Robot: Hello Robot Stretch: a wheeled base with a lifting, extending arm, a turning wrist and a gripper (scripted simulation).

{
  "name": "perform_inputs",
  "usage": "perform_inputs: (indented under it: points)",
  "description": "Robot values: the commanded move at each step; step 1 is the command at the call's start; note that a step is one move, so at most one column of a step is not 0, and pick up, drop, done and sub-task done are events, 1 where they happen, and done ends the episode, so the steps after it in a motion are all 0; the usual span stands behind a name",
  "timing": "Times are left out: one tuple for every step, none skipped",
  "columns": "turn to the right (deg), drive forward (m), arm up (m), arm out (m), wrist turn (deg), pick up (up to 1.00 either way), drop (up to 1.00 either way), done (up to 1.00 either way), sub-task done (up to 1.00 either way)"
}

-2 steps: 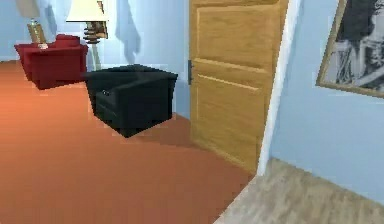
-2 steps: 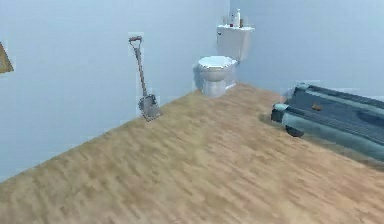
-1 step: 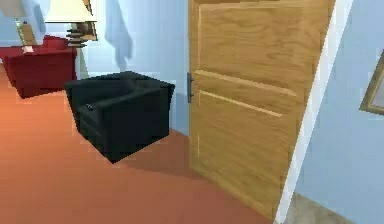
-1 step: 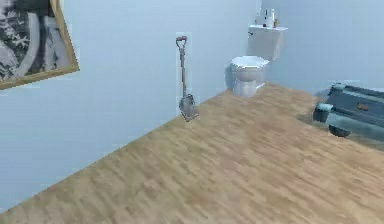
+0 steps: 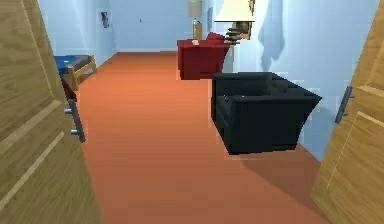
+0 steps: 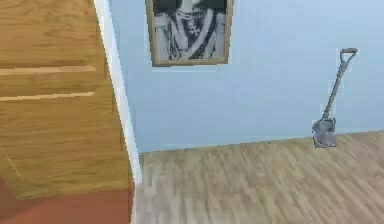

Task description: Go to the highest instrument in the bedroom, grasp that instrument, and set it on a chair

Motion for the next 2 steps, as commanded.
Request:
perform_inputs:
  points:
    - [0.0, 1.00, 0.00, 0.00, 0.0, 0.00, 0.00, 0.00, 0.00]
    - [-3.0, 0.00, 0.00, 0.00, 0.0, 0.00, 0.00, 0.00, 0.00]
